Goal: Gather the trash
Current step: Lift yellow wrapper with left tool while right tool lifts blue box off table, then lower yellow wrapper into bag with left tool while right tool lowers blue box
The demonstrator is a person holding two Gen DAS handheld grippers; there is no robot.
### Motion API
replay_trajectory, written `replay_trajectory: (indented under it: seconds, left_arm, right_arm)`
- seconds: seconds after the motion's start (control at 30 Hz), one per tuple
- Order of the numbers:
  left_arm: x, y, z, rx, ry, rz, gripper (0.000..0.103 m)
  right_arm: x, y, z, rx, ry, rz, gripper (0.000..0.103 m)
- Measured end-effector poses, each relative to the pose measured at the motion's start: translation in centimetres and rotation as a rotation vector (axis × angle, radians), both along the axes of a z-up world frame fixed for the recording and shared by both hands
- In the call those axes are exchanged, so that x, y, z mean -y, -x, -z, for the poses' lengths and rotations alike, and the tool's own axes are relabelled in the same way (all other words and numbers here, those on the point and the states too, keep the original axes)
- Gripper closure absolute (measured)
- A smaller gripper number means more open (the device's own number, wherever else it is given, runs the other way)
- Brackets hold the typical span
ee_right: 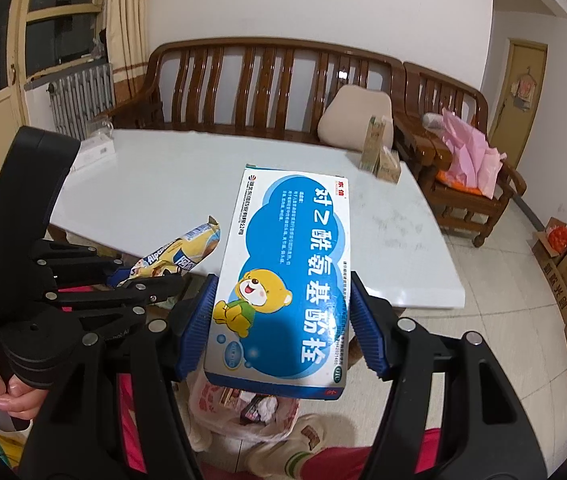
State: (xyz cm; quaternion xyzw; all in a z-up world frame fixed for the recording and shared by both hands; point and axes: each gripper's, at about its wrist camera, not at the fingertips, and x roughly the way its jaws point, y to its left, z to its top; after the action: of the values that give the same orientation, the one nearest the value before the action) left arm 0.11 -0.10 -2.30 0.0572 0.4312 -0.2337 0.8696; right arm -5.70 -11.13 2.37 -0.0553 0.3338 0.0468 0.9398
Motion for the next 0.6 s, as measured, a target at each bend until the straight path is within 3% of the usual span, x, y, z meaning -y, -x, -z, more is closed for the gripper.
replay_trajectory:
  seconds: [0.37,0.6]
  left_arm:
    - [0.4,0.2,4.1,-0.095,-0.001,0.015,0.092]
    - [0.5,-0.7,7.9,-0.198,-0.003,0.000,0.092]
  right_arm:
    - [-0.5,0.1,4.1,-0.098,-0.008,0.019,0.041]
    - [0.1,-0.3,7.6,-0.169,-0.014,0.042,0.041]
